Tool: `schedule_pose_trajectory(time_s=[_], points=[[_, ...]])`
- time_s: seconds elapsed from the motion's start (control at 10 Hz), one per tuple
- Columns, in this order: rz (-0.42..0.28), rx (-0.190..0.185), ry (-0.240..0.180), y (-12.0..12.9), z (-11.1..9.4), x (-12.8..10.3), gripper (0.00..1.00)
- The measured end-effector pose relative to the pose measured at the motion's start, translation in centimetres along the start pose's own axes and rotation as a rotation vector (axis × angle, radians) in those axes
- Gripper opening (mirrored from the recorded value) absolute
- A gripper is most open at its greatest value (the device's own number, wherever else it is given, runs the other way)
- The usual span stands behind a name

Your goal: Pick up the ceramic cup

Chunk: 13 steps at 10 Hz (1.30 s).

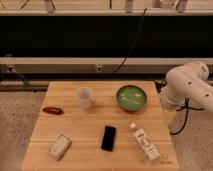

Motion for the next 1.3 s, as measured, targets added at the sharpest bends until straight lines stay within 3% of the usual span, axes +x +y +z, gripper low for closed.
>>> schedule_pose_trajectory(time_s=[0.9, 1.3], points=[[-0.012, 0.005, 0.008, -0.2, -0.1, -0.2, 0.80], [-0.117, 0.034, 0.027, -2.3, -0.6, -5.4, 0.80]])
